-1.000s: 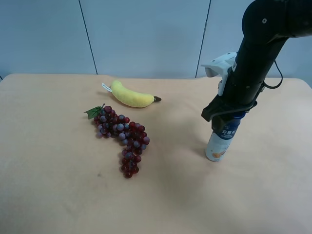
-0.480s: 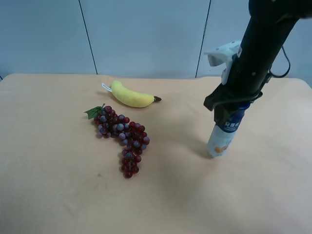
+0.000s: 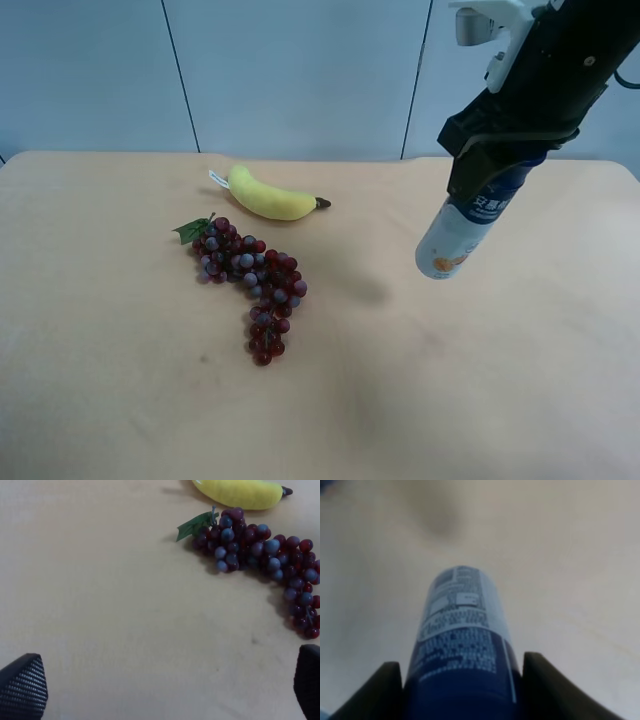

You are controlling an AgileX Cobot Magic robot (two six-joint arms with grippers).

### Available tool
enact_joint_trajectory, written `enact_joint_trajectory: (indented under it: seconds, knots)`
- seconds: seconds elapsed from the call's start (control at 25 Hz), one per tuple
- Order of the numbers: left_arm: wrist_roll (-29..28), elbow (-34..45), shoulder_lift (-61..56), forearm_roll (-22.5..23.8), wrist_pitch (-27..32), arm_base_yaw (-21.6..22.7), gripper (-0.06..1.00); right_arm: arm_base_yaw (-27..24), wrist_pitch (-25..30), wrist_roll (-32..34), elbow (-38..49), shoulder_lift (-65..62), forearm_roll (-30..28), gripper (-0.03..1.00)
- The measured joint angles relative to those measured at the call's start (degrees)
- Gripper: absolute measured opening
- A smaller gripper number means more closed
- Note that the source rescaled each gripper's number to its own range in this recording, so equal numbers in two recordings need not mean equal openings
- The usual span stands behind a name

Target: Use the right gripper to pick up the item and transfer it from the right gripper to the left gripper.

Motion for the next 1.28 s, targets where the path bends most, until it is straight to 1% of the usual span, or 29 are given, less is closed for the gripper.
enact_joint_trajectory:
  seconds: [0.12, 0.2, 0.24, 0.44, 0.48, 0.6, 0.72, 0.8, 0.84, 0.88, 0.96, 1.08, 1.28]
  knots:
    - [0.0, 0.0, 0.0, 0.0, 0.0, 0.0, 1.00, 3.0, -0.3, -1.1, 0.0, -0.3, 2.1, 0.00]
    - [0.0, 0.0, 0.0, 0.0, 0.0, 0.0, 1.00, 5.2, -1.5, -1.5, 0.0, -0.3, 4.0, 0.00]
    - [0.0, 0.0, 0.0, 0.0, 0.0, 0.0, 1.00, 5.2, -1.5, -1.5, 0.0, -0.3, 4.0, 0.00]
    - [0.0, 0.0, 0.0, 0.0, 0.0, 0.0, 1.00, 9.3, -6.2, -2.6, 0.0, -0.3, 9.6, 0.00]
    - [0.0, 0.0, 0.0, -0.2, 0.0, 0.0, 1.00, 10.3, -8.2, -3.3, 0.0, -0.3, 11.6, 0.00]
    - [0.1, 0.0, 0.2, -0.8, 0.0, 0.0, 1.00, 11.1, -10.9, -5.3, 0.0, -0.2, 15.7, 0.00]
    - [3.3, 0.0, 2.5, -2.8, 0.1, 0.0, 1.00, 11.1, -12.6, -8.3, 0.0, 0.3, 21.2, 0.00]
    - [7.2, -0.1, 4.8, -5.2, 0.6, 0.0, 1.00, 11.1, -13.5, -10.6, 0.0, 0.5, 23.9, 0.00]
    - [9.0, -0.3, 5.9, -6.3, 0.9, 0.0, 1.00, 11.1, -13.8, -11.4, 0.0, 0.6, 24.9, 0.00]
    - [9.0, -0.3, 5.9, -6.3, 0.9, 0.0, 1.00, 11.1, -14.1, -12.1, 0.0, 0.6, 25.8, 0.00]
    - [12.6, -1.5, 8.5, -8.6, 1.1, -0.3, 1.00, 11.1, -14.7, -13.1, 0.0, 0.6, 27.2, 0.00]
    - [15.6, -3.3, 11.4, -10.5, 0.9, -2.8, 1.00, 11.9, -15.5, -14.1, 0.0, 0.6, 27.5, 0.00]
    - [17.4, -5.1, 15.4, -10.4, 0.9, -9.4, 1.00, 13.1, -16.2, -15.2, 0.0, 2.1, 30.0, 0.00]
